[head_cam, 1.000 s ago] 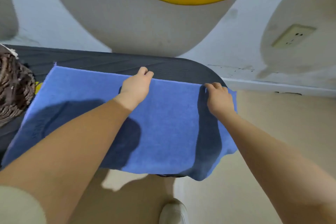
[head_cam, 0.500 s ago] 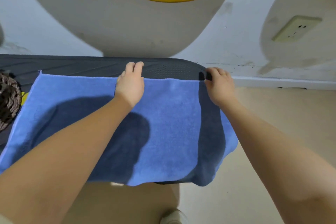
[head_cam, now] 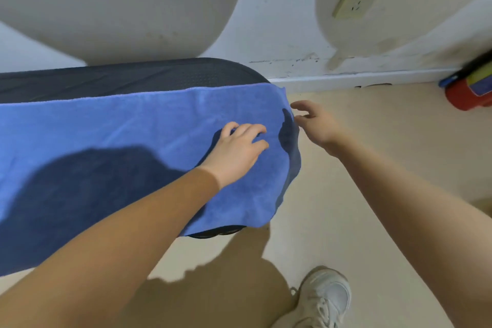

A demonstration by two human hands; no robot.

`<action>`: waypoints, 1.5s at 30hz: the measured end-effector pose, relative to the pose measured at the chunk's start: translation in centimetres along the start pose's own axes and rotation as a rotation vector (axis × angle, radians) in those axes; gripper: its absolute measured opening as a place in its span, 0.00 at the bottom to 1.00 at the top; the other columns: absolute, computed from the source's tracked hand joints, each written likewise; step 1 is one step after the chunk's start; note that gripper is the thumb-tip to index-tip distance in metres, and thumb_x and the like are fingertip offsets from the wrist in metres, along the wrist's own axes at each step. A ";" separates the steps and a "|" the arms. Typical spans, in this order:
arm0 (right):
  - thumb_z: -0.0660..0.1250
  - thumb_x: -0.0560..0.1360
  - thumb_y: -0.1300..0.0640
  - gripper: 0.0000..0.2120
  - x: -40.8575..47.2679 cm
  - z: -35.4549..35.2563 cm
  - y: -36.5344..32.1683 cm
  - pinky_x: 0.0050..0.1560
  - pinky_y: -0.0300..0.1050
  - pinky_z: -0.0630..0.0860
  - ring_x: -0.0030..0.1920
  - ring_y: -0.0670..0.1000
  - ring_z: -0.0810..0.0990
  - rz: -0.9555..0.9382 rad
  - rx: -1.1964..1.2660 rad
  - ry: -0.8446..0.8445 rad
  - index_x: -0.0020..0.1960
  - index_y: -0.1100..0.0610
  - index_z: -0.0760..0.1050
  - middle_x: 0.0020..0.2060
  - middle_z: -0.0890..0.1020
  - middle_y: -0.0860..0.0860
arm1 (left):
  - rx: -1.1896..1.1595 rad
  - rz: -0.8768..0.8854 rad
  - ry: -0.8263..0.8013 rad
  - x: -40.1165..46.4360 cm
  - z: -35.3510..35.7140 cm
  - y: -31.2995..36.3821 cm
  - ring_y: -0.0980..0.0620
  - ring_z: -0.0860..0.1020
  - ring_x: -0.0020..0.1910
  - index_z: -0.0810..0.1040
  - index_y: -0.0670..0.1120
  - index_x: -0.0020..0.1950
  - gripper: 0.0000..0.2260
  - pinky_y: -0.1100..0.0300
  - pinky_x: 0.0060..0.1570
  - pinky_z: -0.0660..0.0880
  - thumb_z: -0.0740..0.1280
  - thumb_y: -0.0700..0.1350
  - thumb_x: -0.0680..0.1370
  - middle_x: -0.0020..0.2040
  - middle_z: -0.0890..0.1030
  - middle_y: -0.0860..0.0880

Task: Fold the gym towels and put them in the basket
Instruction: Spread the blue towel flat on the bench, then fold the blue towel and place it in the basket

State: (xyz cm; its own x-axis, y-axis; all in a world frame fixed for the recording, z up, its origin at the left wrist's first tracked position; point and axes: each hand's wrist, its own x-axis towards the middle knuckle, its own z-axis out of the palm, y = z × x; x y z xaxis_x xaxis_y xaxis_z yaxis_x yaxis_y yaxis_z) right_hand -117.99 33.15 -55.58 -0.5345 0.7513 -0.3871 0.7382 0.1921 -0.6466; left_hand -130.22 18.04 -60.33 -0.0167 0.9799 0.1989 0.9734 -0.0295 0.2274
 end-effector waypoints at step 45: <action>0.59 0.75 0.61 0.19 0.3 -0.3 -10.1 0.39 0.44 0.67 0.40 0.54 0.74 -0.552 0.012 -0.148 0.65 0.56 0.64 0.38 0.76 0.53 | -0.597 -1.294 0.150 -4.6 -9.4 8.8 0.57 0.72 0.40 0.74 0.47 0.45 0.04 0.68 0.40 0.66 0.61 0.42 0.79 0.39 0.74 0.55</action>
State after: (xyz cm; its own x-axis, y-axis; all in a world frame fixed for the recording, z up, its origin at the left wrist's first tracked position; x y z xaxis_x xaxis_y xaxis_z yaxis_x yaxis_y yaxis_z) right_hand -125.48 31.65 -49.02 -0.8923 0.4449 -0.0770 0.3288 0.5233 -0.7862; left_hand -123.75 11.45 -50.33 -0.8615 0.3529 -0.3651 0.0162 0.7378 0.6748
